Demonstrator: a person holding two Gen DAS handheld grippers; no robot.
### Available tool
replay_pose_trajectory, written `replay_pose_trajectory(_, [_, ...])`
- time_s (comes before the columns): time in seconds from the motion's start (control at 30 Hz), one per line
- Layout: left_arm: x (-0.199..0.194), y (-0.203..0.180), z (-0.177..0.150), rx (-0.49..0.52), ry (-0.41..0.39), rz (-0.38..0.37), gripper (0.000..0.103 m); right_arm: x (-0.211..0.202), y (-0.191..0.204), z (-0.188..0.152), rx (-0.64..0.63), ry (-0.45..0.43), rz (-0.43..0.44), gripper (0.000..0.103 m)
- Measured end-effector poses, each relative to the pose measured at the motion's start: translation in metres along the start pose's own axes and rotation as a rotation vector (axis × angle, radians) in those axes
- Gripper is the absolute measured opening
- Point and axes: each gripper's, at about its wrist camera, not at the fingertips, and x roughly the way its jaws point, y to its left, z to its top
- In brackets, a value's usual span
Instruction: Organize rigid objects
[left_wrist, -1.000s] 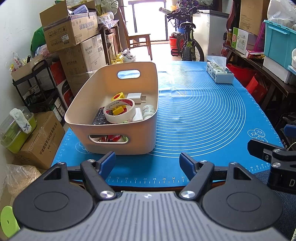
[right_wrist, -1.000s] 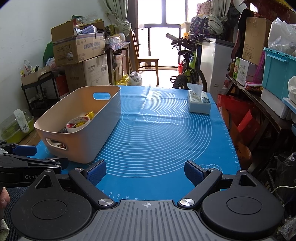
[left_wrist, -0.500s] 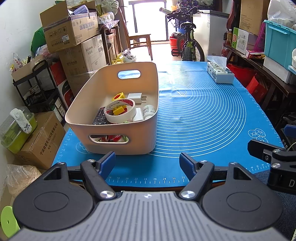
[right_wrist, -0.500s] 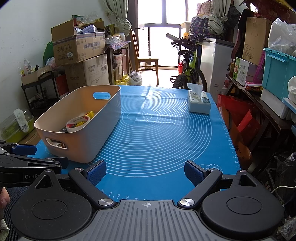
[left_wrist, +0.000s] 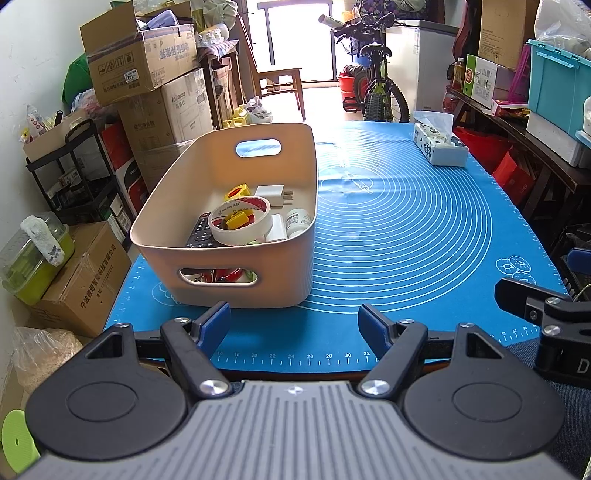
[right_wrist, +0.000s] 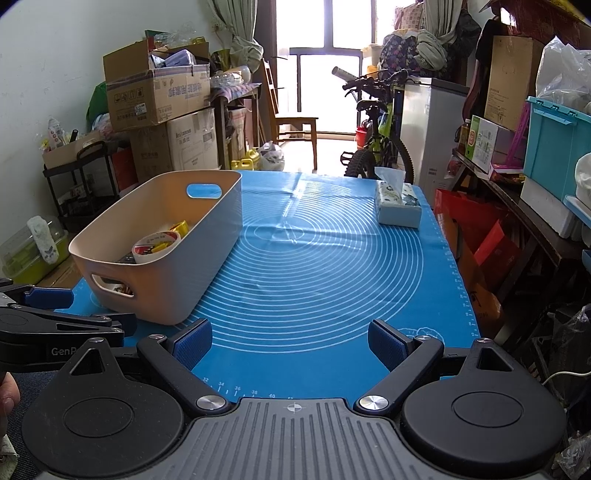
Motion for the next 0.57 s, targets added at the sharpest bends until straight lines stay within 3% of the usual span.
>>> replay_pose_trajectory(0.57, [0.0001,0.0019,0.0004,0.000,0.001,0.000,0.077,0.0006,-0.0018,0.0000,-0.001,0.002,0.002,0.092])
